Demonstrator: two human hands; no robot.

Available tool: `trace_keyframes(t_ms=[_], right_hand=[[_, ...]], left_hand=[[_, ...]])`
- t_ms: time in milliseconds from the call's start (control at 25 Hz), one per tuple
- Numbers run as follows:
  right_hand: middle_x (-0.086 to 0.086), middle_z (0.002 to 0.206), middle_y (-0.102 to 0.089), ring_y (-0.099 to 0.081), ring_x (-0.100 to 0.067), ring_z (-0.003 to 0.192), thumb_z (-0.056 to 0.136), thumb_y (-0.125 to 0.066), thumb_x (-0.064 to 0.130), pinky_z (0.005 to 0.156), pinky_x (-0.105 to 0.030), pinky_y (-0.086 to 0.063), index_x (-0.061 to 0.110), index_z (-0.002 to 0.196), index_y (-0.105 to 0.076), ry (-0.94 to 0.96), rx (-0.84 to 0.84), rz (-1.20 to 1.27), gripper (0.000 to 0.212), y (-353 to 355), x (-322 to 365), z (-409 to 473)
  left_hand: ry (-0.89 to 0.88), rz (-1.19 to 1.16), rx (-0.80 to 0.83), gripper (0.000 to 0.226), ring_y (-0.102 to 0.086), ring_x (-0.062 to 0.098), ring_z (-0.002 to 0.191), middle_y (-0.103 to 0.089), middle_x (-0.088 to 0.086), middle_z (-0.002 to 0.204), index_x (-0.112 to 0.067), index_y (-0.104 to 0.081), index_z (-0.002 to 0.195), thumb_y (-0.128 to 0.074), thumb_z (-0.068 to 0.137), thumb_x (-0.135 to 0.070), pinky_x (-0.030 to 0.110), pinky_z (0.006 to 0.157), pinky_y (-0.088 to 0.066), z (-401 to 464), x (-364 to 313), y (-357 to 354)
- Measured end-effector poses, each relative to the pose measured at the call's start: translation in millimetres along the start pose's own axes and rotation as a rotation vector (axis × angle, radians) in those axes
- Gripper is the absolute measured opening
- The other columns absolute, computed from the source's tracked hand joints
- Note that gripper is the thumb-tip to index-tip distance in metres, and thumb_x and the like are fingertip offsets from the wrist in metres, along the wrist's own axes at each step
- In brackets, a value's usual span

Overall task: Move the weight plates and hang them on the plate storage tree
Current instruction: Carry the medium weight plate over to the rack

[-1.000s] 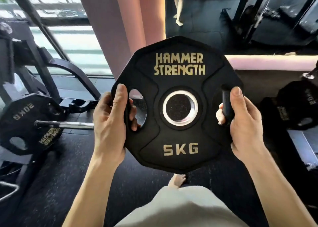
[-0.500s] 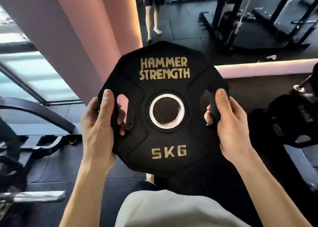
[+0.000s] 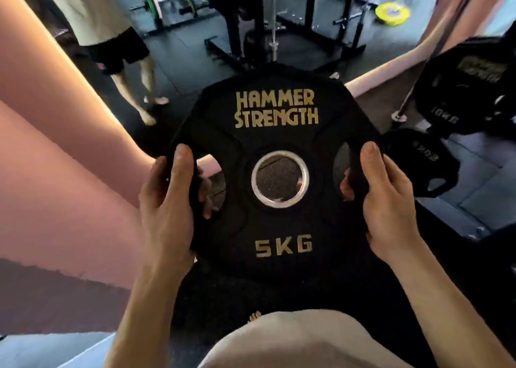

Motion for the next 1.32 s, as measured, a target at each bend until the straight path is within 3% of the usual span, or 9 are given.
trace_keyframes(t_ms=[120,240,320,400,600,840,960,1320], right_hand=[[-0.013,0.091,-0.056,-0.053,-0.025,0.082,0.081,-0.057,0.064,0.074,-0.034,-0.048,-0.011,0.099,-0.053,0.072,-0.166,-0.027,0.077,20,12,42],[-0.011,0.087,-0.056,-0.051,-0.028,0.082,0.078,-0.060,0.068,0.077,-0.044,-0.043,0.001,0.088,-0.059,0.078,-0.346,-0.045,0.068,54,18,78],[-0.001,0.077,-0.061,-0.055,-0.020,0.075,0.076,-0.058,0.067,0.074,-0.038,-0.046,0.024,0.073,-0.066,0.076,-0.443,-0.053,0.044,75,26,100],[0.007,0.070,-0.062,-0.056,-0.011,0.067,0.077,-0.056,0.065,0.069,-0.034,-0.046,0.029,0.071,-0.067,0.094,-0.506,-0.064,0.038,94,37,121],[0.004,0.059,-0.056,-0.050,-0.012,0.055,0.080,-0.055,0.062,0.060,-0.033,-0.042,0.019,0.073,-0.056,0.172,-0.703,-0.092,0.044,143,69,167],[0.004,0.056,-0.056,-0.051,-0.010,0.052,0.076,-0.054,0.065,0.060,-0.032,-0.043,0.024,0.067,-0.058,0.261,-0.906,-0.129,0.042,183,101,215],[0.005,0.055,-0.054,-0.050,-0.009,0.051,0.073,-0.055,0.065,0.055,-0.025,-0.044,0.019,0.071,-0.056,0.354,-0.967,-0.118,0.046,196,126,248],[-0.001,0.063,-0.044,-0.045,-0.009,0.053,0.071,-0.056,0.066,0.049,-0.020,-0.042,0.014,0.077,-0.049,0.605,-1.025,-0.162,0.052,243,235,338]], left_hand=[[0.017,-0.022,0.195,0.033,-0.045,0.009,0.048,-0.055,-0.007,0.060,-0.028,-0.058,0.067,-0.055,0.097,-0.042,0.023,0.044,-0.037,65,11,-60],[0.011,-0.043,0.366,0.033,-0.046,0.007,0.047,-0.056,-0.006,0.059,-0.027,-0.059,0.068,-0.052,0.097,-0.041,0.021,0.043,-0.039,110,22,-131],[0.024,-0.039,0.451,0.033,-0.046,0.011,0.048,-0.055,-0.004,0.060,-0.020,-0.057,0.074,-0.054,0.092,-0.047,0.024,0.045,-0.040,131,29,-176],[0.044,-0.050,0.525,0.038,-0.046,0.014,0.048,-0.053,-0.002,0.059,-0.015,-0.056,0.078,-0.055,0.087,-0.052,0.025,0.046,-0.041,149,32,-219],[0.097,-0.092,0.686,0.038,-0.045,0.013,0.045,-0.053,-0.002,0.056,-0.016,-0.057,0.074,-0.056,0.083,-0.052,0.023,0.045,-0.042,184,33,-326],[0.076,-0.184,0.858,0.040,-0.043,0.015,0.042,-0.050,-0.001,0.052,-0.011,-0.054,0.076,-0.057,0.082,-0.050,0.023,0.043,-0.040,222,27,-435],[0.036,-0.279,0.926,0.037,-0.042,0.014,0.043,-0.049,-0.001,0.053,-0.010,-0.054,0.079,-0.057,0.087,-0.046,0.023,0.042,-0.038,246,14,-489],[-0.124,-0.516,1.082,0.035,-0.041,0.011,0.043,-0.048,-0.007,0.054,-0.028,-0.057,0.064,-0.055,0.098,-0.037,0.024,0.044,-0.033,295,-63,-641]])
Point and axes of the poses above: each hand's wrist, its own z-axis towards the middle knuckle, its own y-axis out of the back of the hand, x = y × z, the point moved 6 cm from there along z, towards the middle knuckle
